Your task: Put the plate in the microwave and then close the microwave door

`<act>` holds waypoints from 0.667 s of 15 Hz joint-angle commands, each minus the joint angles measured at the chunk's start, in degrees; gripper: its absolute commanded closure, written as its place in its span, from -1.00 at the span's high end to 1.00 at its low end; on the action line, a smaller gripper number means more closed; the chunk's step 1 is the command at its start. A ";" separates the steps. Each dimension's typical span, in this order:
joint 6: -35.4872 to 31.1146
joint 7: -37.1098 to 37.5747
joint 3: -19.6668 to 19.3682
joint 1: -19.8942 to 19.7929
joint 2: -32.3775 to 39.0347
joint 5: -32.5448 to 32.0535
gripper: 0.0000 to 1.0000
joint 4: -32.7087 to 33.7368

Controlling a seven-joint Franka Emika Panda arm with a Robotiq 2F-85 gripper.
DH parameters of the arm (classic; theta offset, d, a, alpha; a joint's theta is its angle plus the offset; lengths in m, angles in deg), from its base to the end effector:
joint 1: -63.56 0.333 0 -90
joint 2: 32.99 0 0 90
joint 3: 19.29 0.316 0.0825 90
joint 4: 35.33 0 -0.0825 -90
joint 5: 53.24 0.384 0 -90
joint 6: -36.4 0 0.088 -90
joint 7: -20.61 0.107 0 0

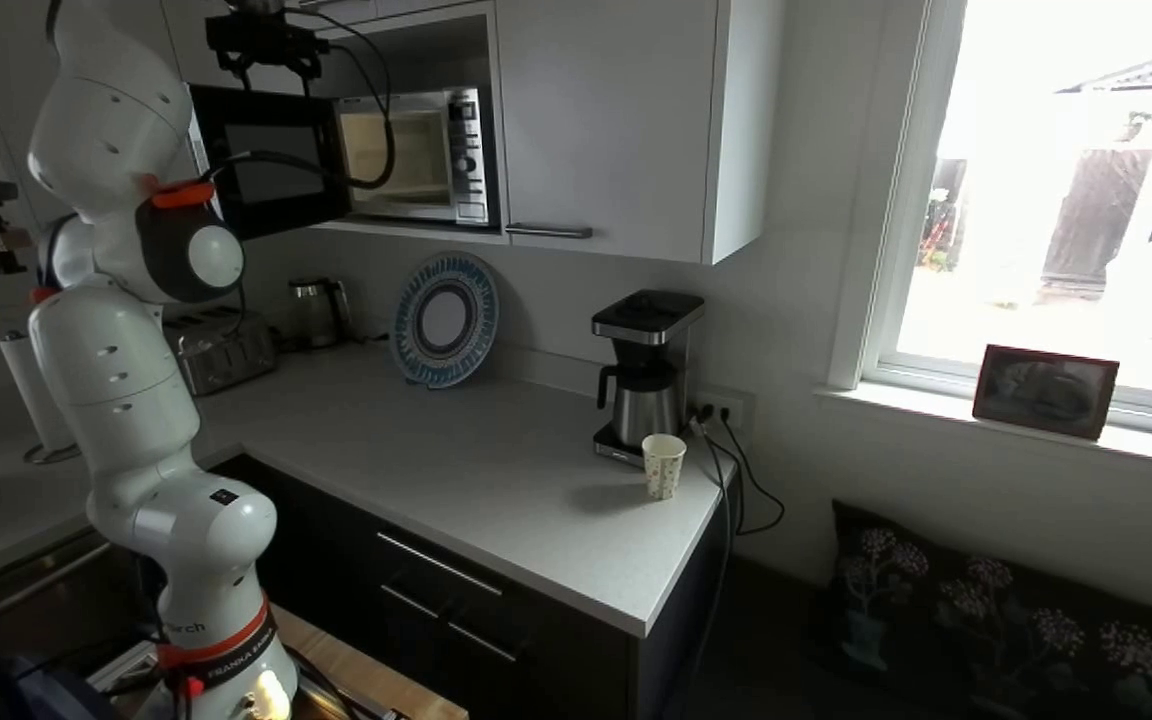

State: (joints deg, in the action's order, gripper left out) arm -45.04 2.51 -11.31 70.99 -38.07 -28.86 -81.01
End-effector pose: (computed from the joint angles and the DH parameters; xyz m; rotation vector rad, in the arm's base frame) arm 0.3421 0.1533 0.9828 -2.4092 -1.0339 -0.9773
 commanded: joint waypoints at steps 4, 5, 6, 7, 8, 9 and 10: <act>-0.65 0.03 0.51 0.61 0.93 0.34 1.00 0.95; -0.76 -0.16 0.74 0.84 0.81 0.50 1.00 1.02; -0.86 0.10 0.97 1.01 0.59 0.74 1.00 1.16; -0.87 0.46 1.23 1.16 0.16 1.15 1.00 1.07; -1.13 1.06 1.58 1.38 -0.30 1.25 1.00 1.00; -1.02 1.19 1.85 1.53 -0.75 1.41 1.00 1.02; -1.27 1.28 2.05 1.70 -1.48 2.03 1.00 0.71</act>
State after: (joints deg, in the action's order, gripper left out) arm -45.23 2.51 -9.81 72.09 -37.55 -28.15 -80.21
